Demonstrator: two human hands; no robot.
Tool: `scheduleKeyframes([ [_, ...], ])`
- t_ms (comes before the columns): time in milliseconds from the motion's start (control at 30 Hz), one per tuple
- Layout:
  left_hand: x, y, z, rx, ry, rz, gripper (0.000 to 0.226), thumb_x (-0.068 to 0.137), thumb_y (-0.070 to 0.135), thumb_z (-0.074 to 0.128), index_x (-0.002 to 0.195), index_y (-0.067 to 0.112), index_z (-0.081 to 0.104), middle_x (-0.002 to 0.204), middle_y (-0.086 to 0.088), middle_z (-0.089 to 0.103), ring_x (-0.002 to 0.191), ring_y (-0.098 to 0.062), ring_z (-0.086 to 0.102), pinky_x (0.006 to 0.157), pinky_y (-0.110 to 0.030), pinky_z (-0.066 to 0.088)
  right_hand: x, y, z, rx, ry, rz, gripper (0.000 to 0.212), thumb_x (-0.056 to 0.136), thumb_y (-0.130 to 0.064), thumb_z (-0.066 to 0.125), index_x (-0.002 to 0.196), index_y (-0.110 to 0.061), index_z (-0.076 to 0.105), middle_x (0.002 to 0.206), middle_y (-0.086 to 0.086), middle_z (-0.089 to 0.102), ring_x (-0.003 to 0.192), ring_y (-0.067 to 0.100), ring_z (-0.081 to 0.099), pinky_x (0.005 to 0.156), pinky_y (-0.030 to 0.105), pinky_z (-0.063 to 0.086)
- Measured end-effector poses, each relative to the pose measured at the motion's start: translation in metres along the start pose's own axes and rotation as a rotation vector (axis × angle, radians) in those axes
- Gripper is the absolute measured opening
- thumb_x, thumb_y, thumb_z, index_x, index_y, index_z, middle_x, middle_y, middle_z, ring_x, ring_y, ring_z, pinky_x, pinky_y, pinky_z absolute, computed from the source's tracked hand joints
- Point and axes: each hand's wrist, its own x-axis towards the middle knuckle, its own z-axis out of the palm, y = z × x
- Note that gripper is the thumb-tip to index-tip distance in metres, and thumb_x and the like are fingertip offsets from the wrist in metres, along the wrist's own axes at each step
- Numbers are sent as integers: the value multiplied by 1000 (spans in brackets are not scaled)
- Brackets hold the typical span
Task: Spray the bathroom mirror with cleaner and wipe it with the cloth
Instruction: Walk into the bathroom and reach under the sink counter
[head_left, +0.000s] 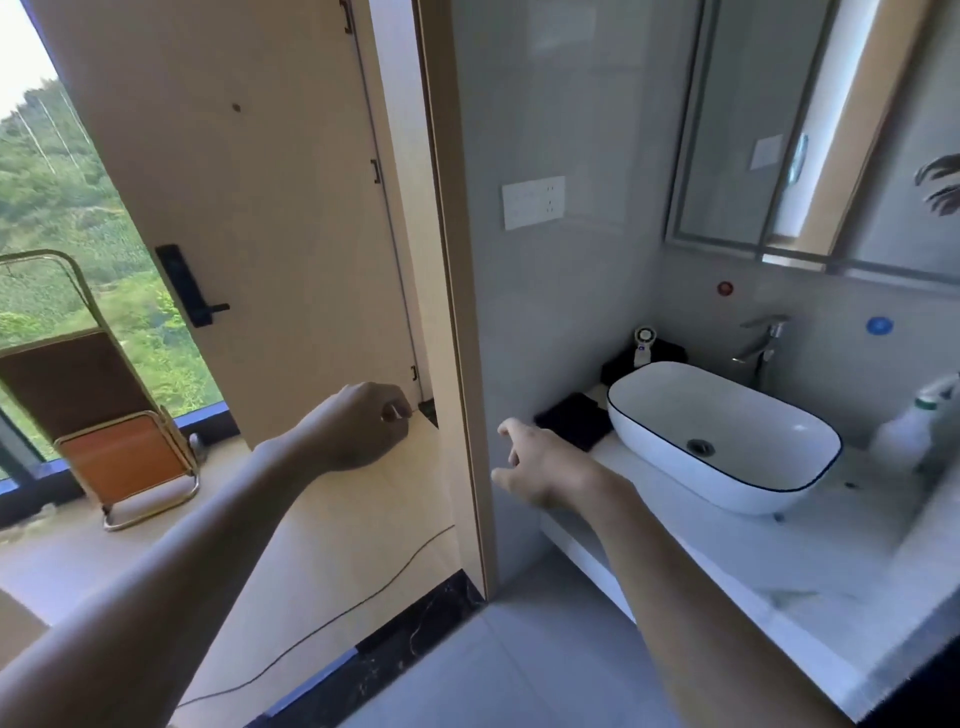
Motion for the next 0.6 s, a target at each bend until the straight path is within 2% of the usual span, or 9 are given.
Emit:
scheduleKeyframes([
  [67,23,-8,16,-28,-11,3,20,101,23,58,117,20,71,113,3,69,93,-13,63,72,-20,47,19,12,4,21,-20,39,63,98,-32,53,155,-20,28,136,6,54,119,24,55,100,41,48],
  [133,41,-12,31,-50,-39,24,20,101,21,59,117,18,71,110,3,67,89,-9,60,66,-13,42,34,24,5,55,-27,86,61,98,-36,53,153,-20,31,132,5,56,116,23,56,100,41,48],
  [200,70,-15,52,-67,-86,66,20,101,19,59,118,16,71,108,4,66,86,-7,59,65,-11,41,57,40,7,105,-30,148,57,98,-37,54,150,-21,36,137,4,54,120,23,55,103,41,46],
  [267,102,-19,73,-90,-136,106,19,102,19,59,116,16,71,109,4,68,86,-6,61,67,-12,44,78,58,6,140,-22,204,55,97,-38,54,148,-22,40,141,3,53,123,22,54,105,40,45],
  [367,152,-28,101,-139,-209,146,18,100,18,56,109,17,72,104,4,70,86,-9,64,75,-23,51,104,92,-2,171,17,305,53,95,-39,54,145,-23,43,141,3,52,119,21,54,104,39,46],
  [500,219,-50,134,-174,-306,197,18,101,20,55,110,22,70,109,4,70,87,-11,62,75,-25,45,136,136,-10,187,93,481,54,96,-36,54,146,-19,42,132,3,55,109,20,59,98,41,50],
  [600,261,-62,155,-215,-382,243,16,100,16,55,107,19,69,105,-1,68,82,-12,60,69,-23,41,154,157,-3,224,140,597,54,97,-35,53,147,-18,40,130,3,56,107,19,57,89,35,48],
])
